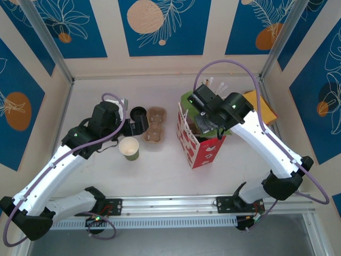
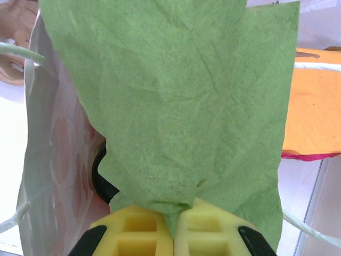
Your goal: Pack the takeout coffee
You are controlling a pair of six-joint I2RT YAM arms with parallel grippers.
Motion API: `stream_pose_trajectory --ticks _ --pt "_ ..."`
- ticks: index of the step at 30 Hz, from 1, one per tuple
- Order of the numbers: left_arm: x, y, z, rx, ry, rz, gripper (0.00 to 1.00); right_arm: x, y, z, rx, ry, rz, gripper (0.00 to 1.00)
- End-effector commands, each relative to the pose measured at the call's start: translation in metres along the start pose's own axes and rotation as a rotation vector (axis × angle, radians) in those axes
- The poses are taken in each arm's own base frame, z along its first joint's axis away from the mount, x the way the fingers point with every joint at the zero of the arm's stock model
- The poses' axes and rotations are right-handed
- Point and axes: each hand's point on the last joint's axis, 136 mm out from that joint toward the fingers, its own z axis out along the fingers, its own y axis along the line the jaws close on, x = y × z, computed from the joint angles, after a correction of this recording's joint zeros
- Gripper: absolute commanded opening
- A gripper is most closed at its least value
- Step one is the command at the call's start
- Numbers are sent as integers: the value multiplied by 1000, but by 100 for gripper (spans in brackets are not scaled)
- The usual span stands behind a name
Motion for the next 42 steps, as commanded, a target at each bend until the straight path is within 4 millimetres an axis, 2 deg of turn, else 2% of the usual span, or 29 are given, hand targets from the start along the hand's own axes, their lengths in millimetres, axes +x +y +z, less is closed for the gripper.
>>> stream_pose_trajectory --ticks 1,15,20,26,30,32,34,42 --pt "-2 1 -1 -2 -24 12 100 10 6 4 -14 55 10 0" --pt "-5 0 -4 -7 -30 19 100 20 -1 14 62 140 -12 0" --pt "-4 1 -4 -9 -27 21 100 24 2 17 53 168 -24 0" --pt "-4 2 -5 -10 -28 21 100 22 15 22 5 183 -36 1" --pt "-3 3 -7 -15 -28 21 100 16 23 22 -21 175 -39 8" --pt "-2 4 -8 -17 -31 22 100 13 26 21 -32 164 -41 16" --pt "-2 5 -9 -20 -32 21 100 9 26 19 -32 151 -42 40" --pt "-2 7 -12 -29 -38 24 100 0 18 10 -12 103 -31 47"
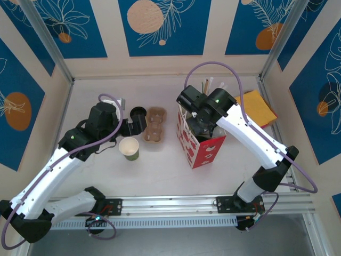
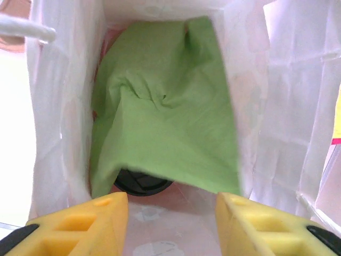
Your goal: Pack the takeout coffee
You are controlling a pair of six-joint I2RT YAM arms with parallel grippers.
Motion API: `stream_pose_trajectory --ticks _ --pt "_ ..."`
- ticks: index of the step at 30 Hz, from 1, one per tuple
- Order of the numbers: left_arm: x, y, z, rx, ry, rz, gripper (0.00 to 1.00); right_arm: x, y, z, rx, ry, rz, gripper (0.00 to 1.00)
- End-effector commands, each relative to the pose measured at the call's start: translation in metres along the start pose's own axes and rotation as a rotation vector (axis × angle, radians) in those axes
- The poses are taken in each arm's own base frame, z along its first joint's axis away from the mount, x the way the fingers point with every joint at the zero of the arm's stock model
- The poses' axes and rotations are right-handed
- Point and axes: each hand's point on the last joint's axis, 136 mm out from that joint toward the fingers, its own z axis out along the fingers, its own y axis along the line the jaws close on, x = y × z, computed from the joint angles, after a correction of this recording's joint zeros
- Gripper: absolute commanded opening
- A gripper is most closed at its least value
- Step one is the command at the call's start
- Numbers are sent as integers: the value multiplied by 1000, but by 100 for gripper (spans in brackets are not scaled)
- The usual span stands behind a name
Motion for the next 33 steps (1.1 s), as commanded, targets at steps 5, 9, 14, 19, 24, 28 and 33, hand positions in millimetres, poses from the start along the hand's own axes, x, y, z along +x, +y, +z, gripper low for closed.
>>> stream_pose_trajectory --ticks 5,9,14,19,24,28,33 --pt "3 4 -2 -16 1 17 100 -9 -9 -18 9 -69 23 51" --pt "1 5 -2 -22 -4 19 100 -17 -17 -32 16 -143 51 59" --pt "-3 7 -7 -42 -18 30 100 -32 -33 -55 4 -291 117 73" --pt "-9 10 -14 -73 -36 43 100 -47 -66 -78 11 -457 245 92" --pt "-16 14 -20 -108 -50 51 100 -44 -119 -85 52 -568 463 99" --pt "-23 13 -23 -118 -70 61 100 -31 -155 -77 44 -617 623 99" --pt "-32 18 -22 -175 -78 88 100 -5 -193 -56 96 -634 780 99"
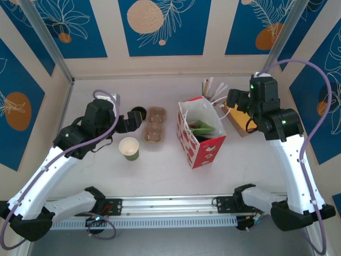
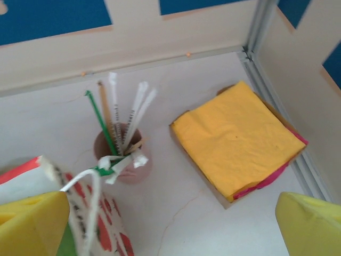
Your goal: Pack the takeout coffee
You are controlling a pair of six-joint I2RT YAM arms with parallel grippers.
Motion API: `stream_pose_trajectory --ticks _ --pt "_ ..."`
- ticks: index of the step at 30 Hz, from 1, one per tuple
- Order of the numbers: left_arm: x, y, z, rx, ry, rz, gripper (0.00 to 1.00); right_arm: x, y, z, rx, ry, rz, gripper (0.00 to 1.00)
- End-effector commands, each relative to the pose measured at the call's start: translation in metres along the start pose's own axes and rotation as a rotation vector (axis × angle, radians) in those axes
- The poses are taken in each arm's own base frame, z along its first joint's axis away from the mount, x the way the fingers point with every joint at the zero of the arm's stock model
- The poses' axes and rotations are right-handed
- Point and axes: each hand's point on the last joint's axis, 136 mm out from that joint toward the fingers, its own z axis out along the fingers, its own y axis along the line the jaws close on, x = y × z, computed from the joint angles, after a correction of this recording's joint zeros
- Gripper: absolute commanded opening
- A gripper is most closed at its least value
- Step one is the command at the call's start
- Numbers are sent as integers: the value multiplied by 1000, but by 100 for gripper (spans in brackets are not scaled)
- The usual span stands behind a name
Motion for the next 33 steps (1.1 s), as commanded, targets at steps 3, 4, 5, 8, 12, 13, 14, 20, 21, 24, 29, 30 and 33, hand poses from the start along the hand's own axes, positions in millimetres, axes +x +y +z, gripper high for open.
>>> stream_pose_trajectory --ticks 3,4,5,8,12,13,14,20,21,24,29,30,33 --pt "-10 13 0 -105 -6 51 100 0 -33 17 20 -53 193 99" --pt "-11 16 2 -128 -3 56 100 4 -41 22 47 -50 213 99" --pt "-12 19 2 -147 -3 64 100 9 -48 27 74 -43 223 99" --pt "-14 34 8 -232 15 81 100 31 -67 44 150 6 309 99" --pt "-15 61 16 -362 46 95 100 63 -91 69 246 43 357 99" --pt "-15 70 20 -389 53 96 100 70 -93 75 250 57 351 99" --pt "-14 77 23 -408 56 90 100 78 -94 81 251 70 350 99" --pt "5 141 44 -546 69 28 100 125 -67 133 58 109 251 99" --pt "9 151 47 -567 64 29 100 131 -62 140 26 111 243 99" --pt "20 181 51 -655 25 22 100 151 -57 161 -2 107 227 99" --pt "24 207 66 -693 -140 69 100 160 -42 192 -35 10 105 99" --pt "27 211 73 -688 -169 100 100 162 -39 199 -39 -14 72 99" --pt "25 217 89 -682 -266 173 100 164 -31 217 -61 -81 18 99"
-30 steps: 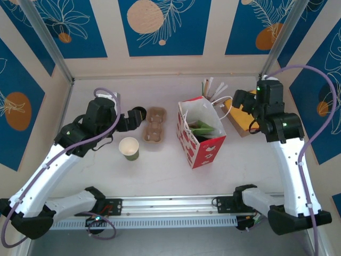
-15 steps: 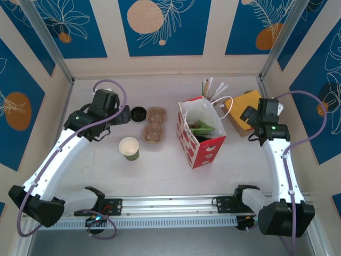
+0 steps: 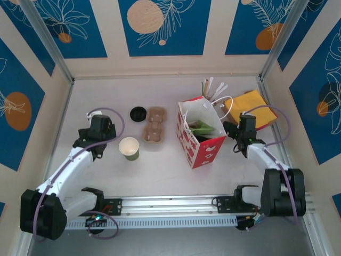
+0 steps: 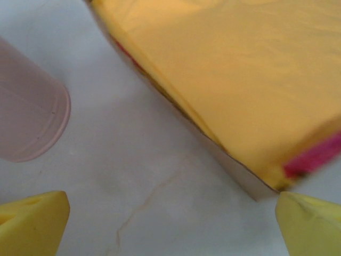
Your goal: Pack the takeout coffee
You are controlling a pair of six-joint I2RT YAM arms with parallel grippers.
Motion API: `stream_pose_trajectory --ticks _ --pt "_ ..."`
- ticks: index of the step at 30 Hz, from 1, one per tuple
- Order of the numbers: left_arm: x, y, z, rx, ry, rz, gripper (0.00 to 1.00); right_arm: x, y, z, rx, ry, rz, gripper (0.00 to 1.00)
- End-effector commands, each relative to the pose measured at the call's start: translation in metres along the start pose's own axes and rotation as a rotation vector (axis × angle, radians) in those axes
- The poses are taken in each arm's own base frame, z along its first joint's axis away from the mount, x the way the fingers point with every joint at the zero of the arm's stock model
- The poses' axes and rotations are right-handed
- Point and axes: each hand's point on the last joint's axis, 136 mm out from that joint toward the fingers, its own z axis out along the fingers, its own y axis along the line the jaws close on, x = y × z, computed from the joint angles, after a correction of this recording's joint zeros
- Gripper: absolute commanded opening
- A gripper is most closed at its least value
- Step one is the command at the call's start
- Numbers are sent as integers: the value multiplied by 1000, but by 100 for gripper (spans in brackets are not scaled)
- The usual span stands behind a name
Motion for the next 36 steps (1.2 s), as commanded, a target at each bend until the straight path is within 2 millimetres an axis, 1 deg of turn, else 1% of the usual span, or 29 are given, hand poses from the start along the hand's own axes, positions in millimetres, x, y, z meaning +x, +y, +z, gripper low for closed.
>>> stream_pose_trajectory --ticks 1,2,6,9,13,16,17,20,22,24,26,28,36 --pt "-45 -3 11 -11 -267 -3 100 -41 18 11 -65 -232 -83 99" --pt "-45 -5 17 -11 -289 5 100 -47 21 14 -72 -239 -92 99" --pt "-41 -15 48 7 -293 28 100 -54 37 21 -160 -292 -124 99" --pt "-38 -22 66 25 -294 25 100 -45 45 28 -198 -293 -160 99" --pt "-32 -28 82 26 -283 51 100 -41 50 26 -220 -310 -182 99" --pt "-28 -30 86 48 -320 24 100 -33 52 28 -265 -323 -188 99" --pt "-27 -32 88 61 -327 34 100 -35 53 27 -269 -341 -194 99" --pt "-26 -46 88 137 -325 68 100 -33 57 27 -288 -326 -204 99" --pt "-25 -53 83 188 -357 76 100 -33 55 27 -299 -321 -193 99" --pt "-19 -54 79 224 -379 69 100 -33 55 26 -312 -322 -192 99" --pt "-15 -57 82 238 -389 75 100 -34 56 28 -302 -312 -197 99" --pt "-14 -57 82 245 -388 68 100 -33 58 30 -273 -312 -221 99" --pt "-14 -55 83 248 -392 58 100 -32 59 29 -282 -310 -220 99"
